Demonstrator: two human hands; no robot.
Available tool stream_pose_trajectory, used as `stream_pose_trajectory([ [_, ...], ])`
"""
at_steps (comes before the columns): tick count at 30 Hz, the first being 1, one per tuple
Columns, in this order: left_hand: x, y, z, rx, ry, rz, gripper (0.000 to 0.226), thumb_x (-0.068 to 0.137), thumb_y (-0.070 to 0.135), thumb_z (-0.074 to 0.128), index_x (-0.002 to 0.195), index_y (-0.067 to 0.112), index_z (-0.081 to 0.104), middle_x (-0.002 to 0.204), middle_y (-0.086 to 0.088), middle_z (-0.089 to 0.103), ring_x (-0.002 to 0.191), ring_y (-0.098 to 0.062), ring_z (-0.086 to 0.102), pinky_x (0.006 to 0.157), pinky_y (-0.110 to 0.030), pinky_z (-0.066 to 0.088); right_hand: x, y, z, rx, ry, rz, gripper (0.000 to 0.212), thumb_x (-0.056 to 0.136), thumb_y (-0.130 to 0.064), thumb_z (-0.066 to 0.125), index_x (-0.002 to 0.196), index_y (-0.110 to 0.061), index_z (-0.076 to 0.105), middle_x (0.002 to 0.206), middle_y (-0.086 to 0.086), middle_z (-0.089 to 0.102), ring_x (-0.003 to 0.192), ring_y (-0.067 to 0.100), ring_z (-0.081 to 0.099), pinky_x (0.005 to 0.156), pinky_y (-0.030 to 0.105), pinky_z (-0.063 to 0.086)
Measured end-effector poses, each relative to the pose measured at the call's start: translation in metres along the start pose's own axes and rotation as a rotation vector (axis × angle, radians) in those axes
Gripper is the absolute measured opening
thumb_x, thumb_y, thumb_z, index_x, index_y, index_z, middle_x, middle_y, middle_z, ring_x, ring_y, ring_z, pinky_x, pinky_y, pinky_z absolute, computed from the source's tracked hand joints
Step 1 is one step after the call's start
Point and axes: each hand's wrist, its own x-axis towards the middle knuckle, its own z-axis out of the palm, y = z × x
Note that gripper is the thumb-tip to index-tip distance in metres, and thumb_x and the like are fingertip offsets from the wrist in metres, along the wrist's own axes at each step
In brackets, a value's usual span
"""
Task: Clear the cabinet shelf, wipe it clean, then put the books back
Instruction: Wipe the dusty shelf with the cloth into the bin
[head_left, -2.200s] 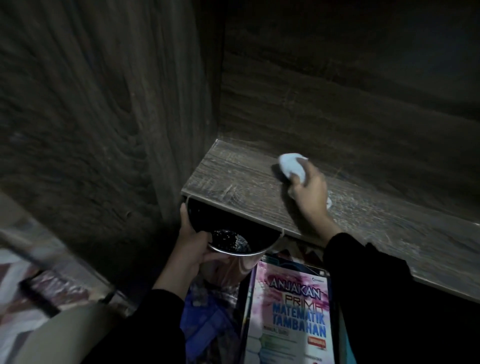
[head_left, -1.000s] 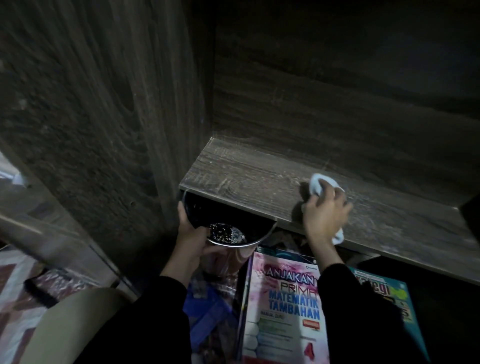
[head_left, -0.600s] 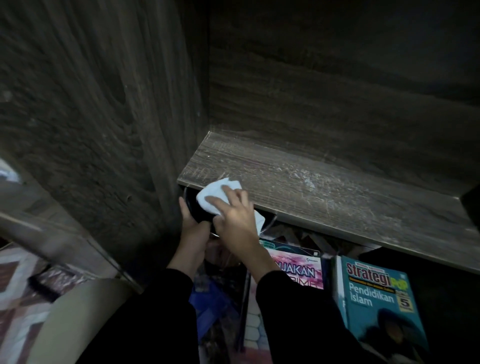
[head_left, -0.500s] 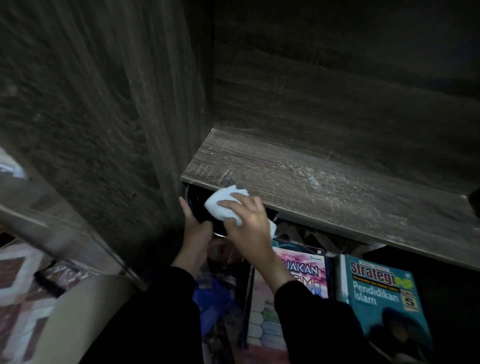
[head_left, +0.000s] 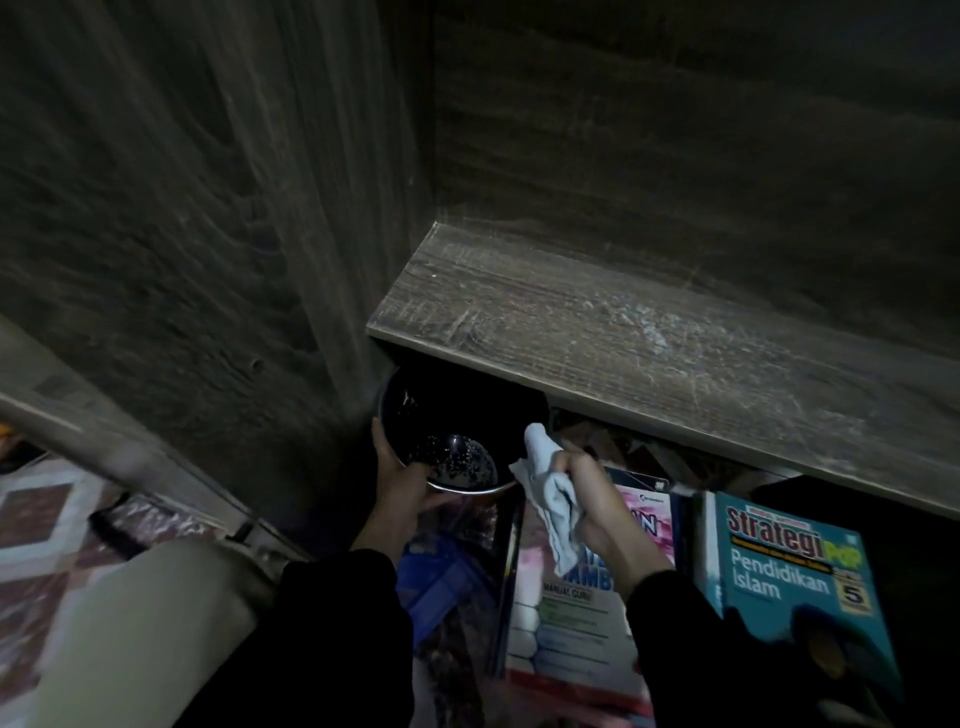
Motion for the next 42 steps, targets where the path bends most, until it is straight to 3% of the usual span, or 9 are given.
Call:
stream_pose_trajectory([
  [3, 0.008, -0.009, -0.001, 0.025, -0.006, -0.022, 0.088, 0.091, -0.01, 0.046, 0.149, 0.045, 0.01, 0.146, -0.006, 0.041, 0.11, -0.035, 0.058, 0.061, -0.044, 0.059, 0.0, 0.003, -0.002, -0.007, -0.005, 0.036, 0.017, 0.068, -0.006, 0.046, 0.078, -0.016, 0.055, 0.07, -0.004, 0.051, 0.049, 0.009, 0.046, 0.042, 0.022, 0.035],
  [6, 0.015, -0.017, -0.003, 0.027, -0.007, -0.052, 0.093, 0.09, -0.013, 0.042, 0.148, 0.049, 0.004, 0.148, -0.01, 0.038, 0.115, -0.04, 0.055, 0.057, -0.043, 0.059, 0.006, 0.01, -0.002, -0.006, -0.006, 0.049, 0.03, 0.075, 0.003, 0.039, 0.057, -0.021, 0.042, 0.044, -0.014, 0.043, 0.033, 0.002, 0.04, 0.041, 0.024, 0.029],
  [13, 0.021, -0.021, -0.002, 0.099, 0.01, -0.075, 0.097, 0.091, -0.01, 0.043, 0.144, 0.054, -0.007, 0.15, -0.011, 0.034, 0.117, -0.039, 0.053, 0.058, -0.043, 0.059, 0.013, 0.018, 0.007, -0.046, 0.03, 0.025, 0.031, 0.072, 0.003, 0.042, 0.086, -0.02, 0.057, 0.057, -0.005, 0.043, 0.047, 0.013, 0.04, 0.045, 0.024, 0.031],
  [19, 0.022, -0.018, 0.003, 0.182, 0.055, -0.145, 0.09, 0.095, -0.004, 0.041, 0.145, 0.05, -0.012, 0.148, -0.014, 0.037, 0.104, -0.038, 0.06, 0.064, -0.045, 0.057, 0.009, 0.011, 0.004, -0.034, 0.027, 0.032, 0.022, 0.072, 0.004, 0.04, 0.065, -0.015, 0.049, 0.038, -0.007, 0.044, 0.038, 0.012, 0.042, 0.042, 0.022, 0.03],
  [23, 0.029, -0.011, 0.003, 0.314, 0.108, -0.137, 0.085, 0.091, 0.003, 0.046, 0.15, 0.041, -0.004, 0.133, -0.021, 0.051, 0.093, -0.04, 0.065, 0.047, -0.035, 0.057, 0.008, 0.007, 0.003, -0.024, 0.022, -0.019, 0.041, 0.074, -0.007, 0.05, 0.115, -0.013, 0.054, 0.081, 0.008, 0.06, 0.059, 0.016, 0.058, 0.045, 0.021, 0.04],
  [28, 0.034, -0.006, -0.003, 0.446, 0.087, -0.08, 0.073, 0.081, 0.011, 0.051, 0.146, 0.031, 0.026, 0.121, -0.019, 0.059, 0.093, -0.04, 0.065, 0.069, -0.047, 0.06, 0.003, 0.003, -0.003, -0.078, 0.036, -0.067, 0.036, 0.083, -0.012, 0.056, 0.115, 0.005, 0.055, 0.095, 0.019, 0.064, 0.08, 0.027, 0.061, 0.062, 0.028, 0.046],
  [33, 0.006, 0.018, 0.006, 0.782, -0.021, 0.067, 0.064, 0.081, 0.015, 0.051, 0.143, 0.023, 0.039, 0.128, -0.018, 0.057, 0.112, -0.036, 0.058, 0.095, -0.036, 0.049, -0.011, -0.005, -0.005, -0.006, -0.019, -0.034, 0.014, 0.083, -0.001, 0.05, 0.078, 0.0, 0.063, 0.067, 0.013, 0.061, 0.052, 0.018, 0.058, 0.044, 0.019, 0.043],
  [36, -0.02, 0.042, 0.016, 0.967, -0.129, 0.173, 0.055, 0.088, 0.015, 0.055, 0.141, 0.022, 0.042, 0.133, -0.01, 0.054, 0.121, -0.028, 0.052, 0.09, -0.021, 0.038, -0.025, -0.016, -0.006, 0.053, -0.094, -0.004, 0.021, 0.075, 0.003, 0.048, 0.056, -0.005, 0.054, 0.054, 0.009, 0.054, 0.041, 0.018, 0.051, 0.041, 0.019, 0.039],
  [42, -0.103, 0.091, 0.044, 0.649, -0.614, 0.179, 0.049, 0.087, 0.007, 0.066, 0.13, 0.021, 0.048, 0.11, -0.004, 0.066, 0.095, -0.008, 0.064, 0.075, -0.009, 0.05, -0.08, -0.075, -0.03, 0.052, -0.425, 0.011, 0.031, 0.063, -0.008, 0.05, 0.092, -0.003, 0.061, 0.079, 0.017, 0.064, 0.063, 0.025, 0.062, 0.058, 0.026, 0.05],
])
